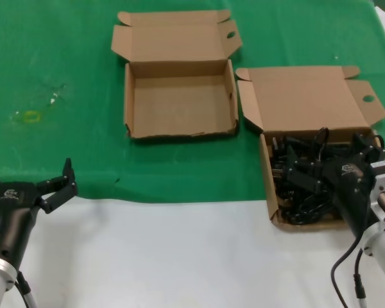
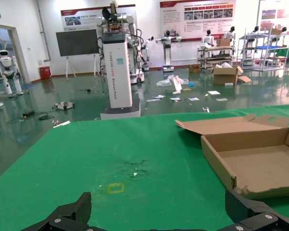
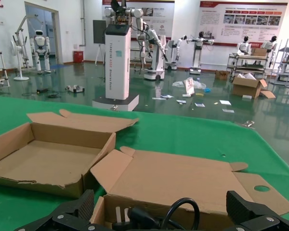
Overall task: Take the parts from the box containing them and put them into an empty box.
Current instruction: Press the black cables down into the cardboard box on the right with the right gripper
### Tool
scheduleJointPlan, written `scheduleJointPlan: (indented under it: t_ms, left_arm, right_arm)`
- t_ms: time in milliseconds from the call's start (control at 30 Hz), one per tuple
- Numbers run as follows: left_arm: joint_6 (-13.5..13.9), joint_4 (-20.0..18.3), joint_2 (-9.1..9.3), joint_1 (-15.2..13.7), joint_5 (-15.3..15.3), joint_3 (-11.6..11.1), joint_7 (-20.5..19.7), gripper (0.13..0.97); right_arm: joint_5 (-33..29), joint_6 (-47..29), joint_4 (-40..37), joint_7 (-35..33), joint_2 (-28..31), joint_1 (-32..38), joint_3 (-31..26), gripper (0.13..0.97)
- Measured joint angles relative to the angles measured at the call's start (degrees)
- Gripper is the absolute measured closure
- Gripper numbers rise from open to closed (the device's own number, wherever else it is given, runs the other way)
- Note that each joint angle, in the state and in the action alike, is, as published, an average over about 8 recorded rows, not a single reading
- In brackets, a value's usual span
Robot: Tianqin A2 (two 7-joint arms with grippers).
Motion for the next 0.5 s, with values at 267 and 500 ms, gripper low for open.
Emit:
scheduleJointPlan:
  t_ms: [267, 500]
  left_arm:
    - [0.0, 0.0, 0.0, 0.0, 0.0, 0.0, 0.0, 0.132]
    - [0.0, 0.0, 0.0, 0.0, 0.0, 0.0, 0.0, 0.132]
  right_arm:
    - [0.0, 0.0, 0.0, 0.0, 0.0, 0.0, 0.0, 0.129]
    - [0.0, 0.0, 0.0, 0.0, 0.0, 0.0, 0.0, 0.129]
